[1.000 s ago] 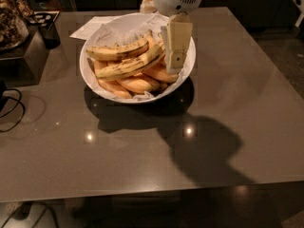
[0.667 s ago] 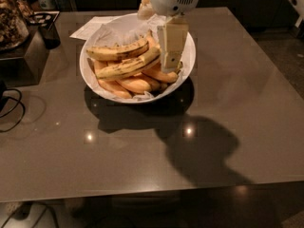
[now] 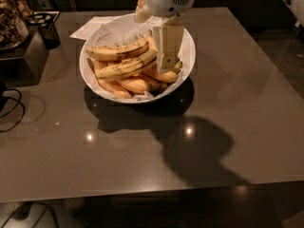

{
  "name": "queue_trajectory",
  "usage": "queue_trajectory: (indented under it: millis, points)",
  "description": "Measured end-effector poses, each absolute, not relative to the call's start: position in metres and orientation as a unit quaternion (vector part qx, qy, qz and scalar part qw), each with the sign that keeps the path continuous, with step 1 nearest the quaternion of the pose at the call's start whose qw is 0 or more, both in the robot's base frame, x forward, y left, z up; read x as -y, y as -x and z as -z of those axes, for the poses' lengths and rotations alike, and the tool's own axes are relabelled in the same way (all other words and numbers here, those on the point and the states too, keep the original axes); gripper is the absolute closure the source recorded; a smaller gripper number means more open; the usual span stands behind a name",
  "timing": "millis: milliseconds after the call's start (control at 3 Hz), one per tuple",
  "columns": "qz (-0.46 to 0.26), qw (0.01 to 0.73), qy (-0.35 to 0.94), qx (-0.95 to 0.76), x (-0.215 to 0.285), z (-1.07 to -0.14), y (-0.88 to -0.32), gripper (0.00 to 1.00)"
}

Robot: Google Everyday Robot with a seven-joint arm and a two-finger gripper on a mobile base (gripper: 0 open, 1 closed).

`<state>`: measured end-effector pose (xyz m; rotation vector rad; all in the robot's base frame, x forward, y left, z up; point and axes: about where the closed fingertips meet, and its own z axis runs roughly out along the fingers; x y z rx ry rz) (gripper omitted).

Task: Pick banana from white bowl

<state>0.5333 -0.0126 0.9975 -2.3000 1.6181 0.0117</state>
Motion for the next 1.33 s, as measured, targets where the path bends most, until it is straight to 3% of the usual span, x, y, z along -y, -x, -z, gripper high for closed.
queue_trajectory:
  millis: [1333]
  points:
    - [-0.008, 0.146, 0.805, -0.574, 0.012, -0.984, -0.544, 0.28]
